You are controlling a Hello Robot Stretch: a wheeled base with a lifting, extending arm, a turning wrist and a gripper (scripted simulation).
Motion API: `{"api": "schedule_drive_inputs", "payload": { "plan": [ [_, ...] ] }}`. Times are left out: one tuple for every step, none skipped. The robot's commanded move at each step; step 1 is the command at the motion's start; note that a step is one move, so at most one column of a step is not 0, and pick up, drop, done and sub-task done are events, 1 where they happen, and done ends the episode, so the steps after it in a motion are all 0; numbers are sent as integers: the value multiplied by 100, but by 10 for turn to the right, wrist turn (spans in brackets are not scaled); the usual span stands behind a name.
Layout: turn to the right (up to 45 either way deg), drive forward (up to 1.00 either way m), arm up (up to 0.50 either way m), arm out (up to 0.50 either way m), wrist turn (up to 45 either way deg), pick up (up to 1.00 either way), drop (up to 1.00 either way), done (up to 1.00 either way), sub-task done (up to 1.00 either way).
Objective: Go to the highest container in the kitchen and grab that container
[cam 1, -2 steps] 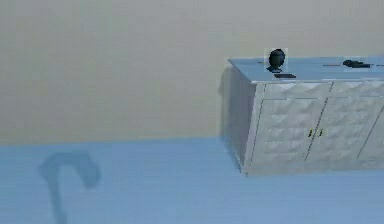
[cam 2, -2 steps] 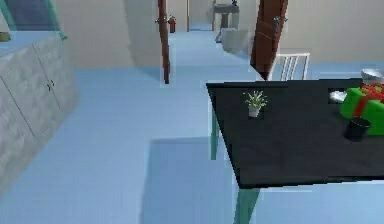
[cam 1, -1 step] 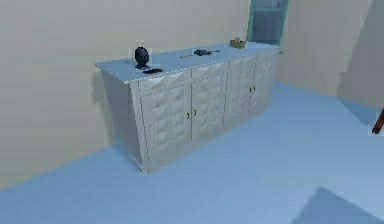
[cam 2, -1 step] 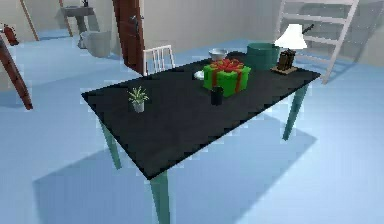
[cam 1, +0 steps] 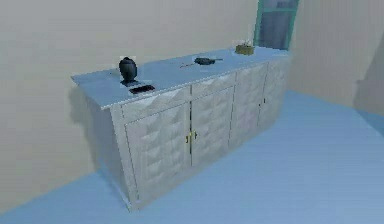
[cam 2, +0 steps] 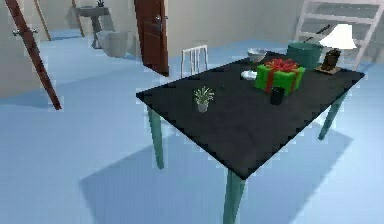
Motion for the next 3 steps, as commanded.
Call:
{"api": "schedule_drive_inputs", "payload": {
  "plan": [
    [450, 0, 0, 0, 0, 0, 0, 0, 0],
    [0, 100, 0, 0, 0, 0, 0, 0, 0],
    [60, 0, 0, 0, 0, 0, 0, 0, 0]
  ]
}}
